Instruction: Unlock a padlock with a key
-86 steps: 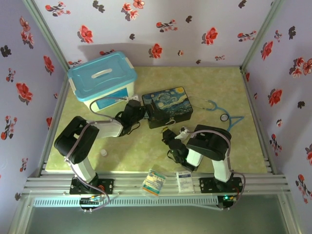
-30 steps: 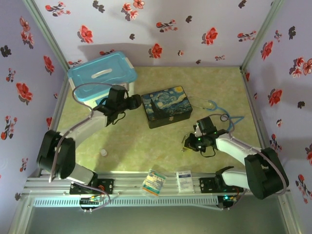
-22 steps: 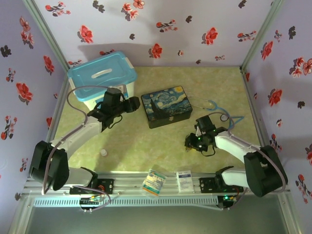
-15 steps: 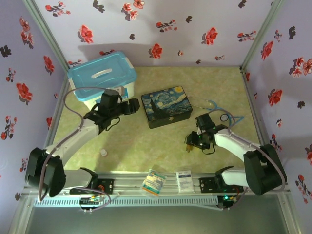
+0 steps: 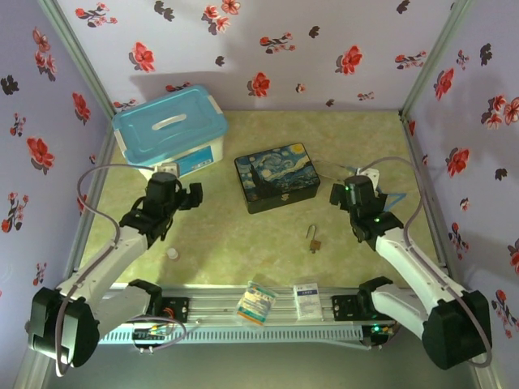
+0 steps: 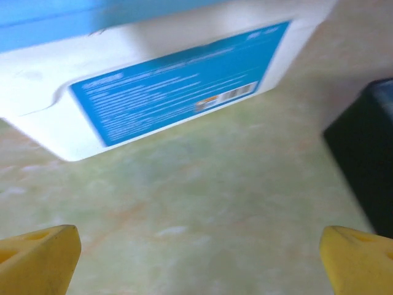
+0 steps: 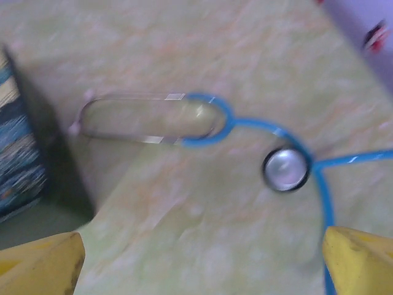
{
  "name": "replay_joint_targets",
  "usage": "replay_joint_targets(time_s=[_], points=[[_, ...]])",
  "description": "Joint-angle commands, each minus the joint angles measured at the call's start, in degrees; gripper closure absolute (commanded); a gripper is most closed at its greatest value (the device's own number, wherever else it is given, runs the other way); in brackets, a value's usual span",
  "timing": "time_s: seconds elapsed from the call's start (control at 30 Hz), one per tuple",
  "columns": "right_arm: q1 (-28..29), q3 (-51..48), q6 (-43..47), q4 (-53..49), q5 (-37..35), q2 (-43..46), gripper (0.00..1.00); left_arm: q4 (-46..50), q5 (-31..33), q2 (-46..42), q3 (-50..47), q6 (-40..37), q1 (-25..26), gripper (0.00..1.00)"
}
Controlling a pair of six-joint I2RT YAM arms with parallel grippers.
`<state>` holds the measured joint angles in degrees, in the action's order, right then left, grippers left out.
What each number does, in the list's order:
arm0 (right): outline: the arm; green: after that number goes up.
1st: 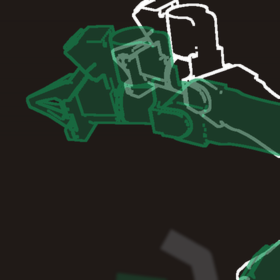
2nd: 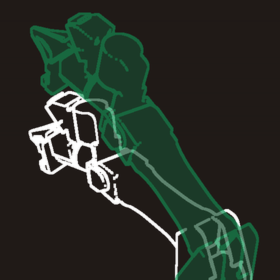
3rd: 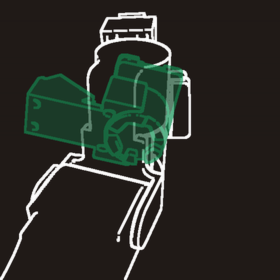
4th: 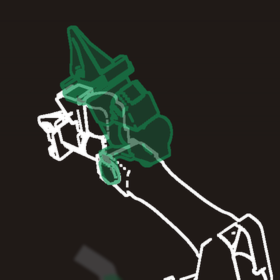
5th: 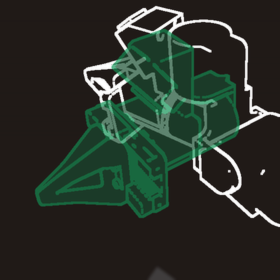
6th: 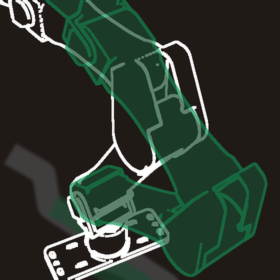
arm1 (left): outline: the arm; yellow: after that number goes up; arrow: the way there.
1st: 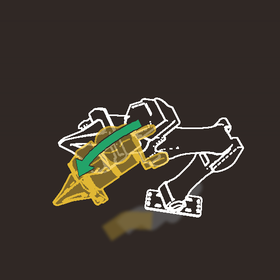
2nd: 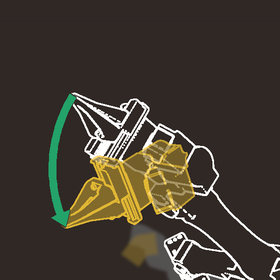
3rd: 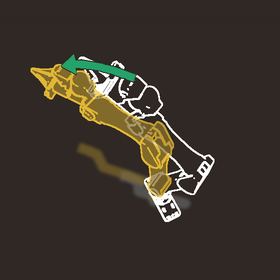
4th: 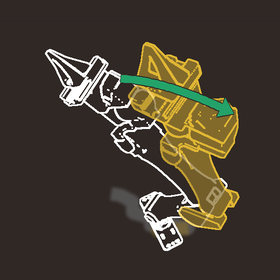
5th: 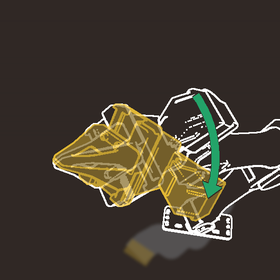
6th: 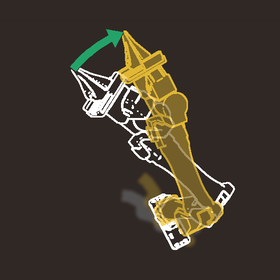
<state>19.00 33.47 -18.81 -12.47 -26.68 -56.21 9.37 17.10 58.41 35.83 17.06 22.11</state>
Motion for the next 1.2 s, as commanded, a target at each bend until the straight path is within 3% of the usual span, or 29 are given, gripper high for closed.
replay_joint_targets(time_s=[0.0,0.1,0.17,0.23,0.27,0.3,0.4,0.57,0.67,0.73,0.83,0.9,1.07,1.17], points=[[-2.4,-7.3,8.6,17.0,-8.4,-1.4,0.01,-10.0,9.8,-0.3,-4.1,-10.4,-2.4,0.0],[-6.5,-11.1,8.7,27.6,-5.7,-5.0,0.01,-24.3,9.3,2.7,-10.5,-19.8,-4.3,0.0],[-9.5,-12.8,9.1,33.8,-2.2,-8.5,0.01,-32.4,8.9,6.5,-13.4,-21.7,-6.5,0.0],[-10.8,-14.7,10.9,41.5,-1.2,-12.1,0.01,-36.7,6.2,10.5,-14.4,-20.5,-10.3,0.0],[-11.3,-13.7,10.8,40.6,-0.5,-12.8,0.01,-39.2,3.4,12.1,-15.1,-20.2,-12.3,0.0],[-12.1,-13.7,11.1,43.0,1.0,-13.8,0.01,-38.2,2.0,12.6,-14.2,-19.8,-13.3,0.0],[-13.6,-16.4,11.3,55.3,2.9,-17.2,0.01,-48.8,-2.3,15.2,-16.2,-18.9,-15.2,0.0],[-16.1,-13.8,12.2,58.6,7.2,-22.9,0.01,-54.8,-6.6,20.5,-15.2,-17.9,-18.8,0.0],[-16.9,-15.0,11.5,67.8,7.2,-30.6,0.01,-66.2,-10.1,28.1,-17.2,-15.6,-22.5,0.0],[-17.0,-15.1,12.0,73.5,6.8,-34.7,0.01,-67.3,-10.5,29.0,-17.4,-15.6,-22.7,0.0],[-17.0,-11.5,11.7,62.3,7.2,-32.4,0.01,-65.1,-11.6,29.7,-16.0,-15.6,-22.7,0.0],[-17.1,-12.3,12.1,65.9,8.7,-33.7,0.01,-59.9,-10.2,29.9,-13.2,-15.6,-22.6,0.0],[-17.0,-12.4,12.4,65.4,8.6,-33.2,0.01,-60.2,-9.9,30.0,-13.4,-15.6,-22.5,0.0],[-16.9,-12.2,12.3,64.6,8.8,-33.1,0.01,-62.3,-3.7,30.1,-14.2,-14.0,-21.6,0.0]])
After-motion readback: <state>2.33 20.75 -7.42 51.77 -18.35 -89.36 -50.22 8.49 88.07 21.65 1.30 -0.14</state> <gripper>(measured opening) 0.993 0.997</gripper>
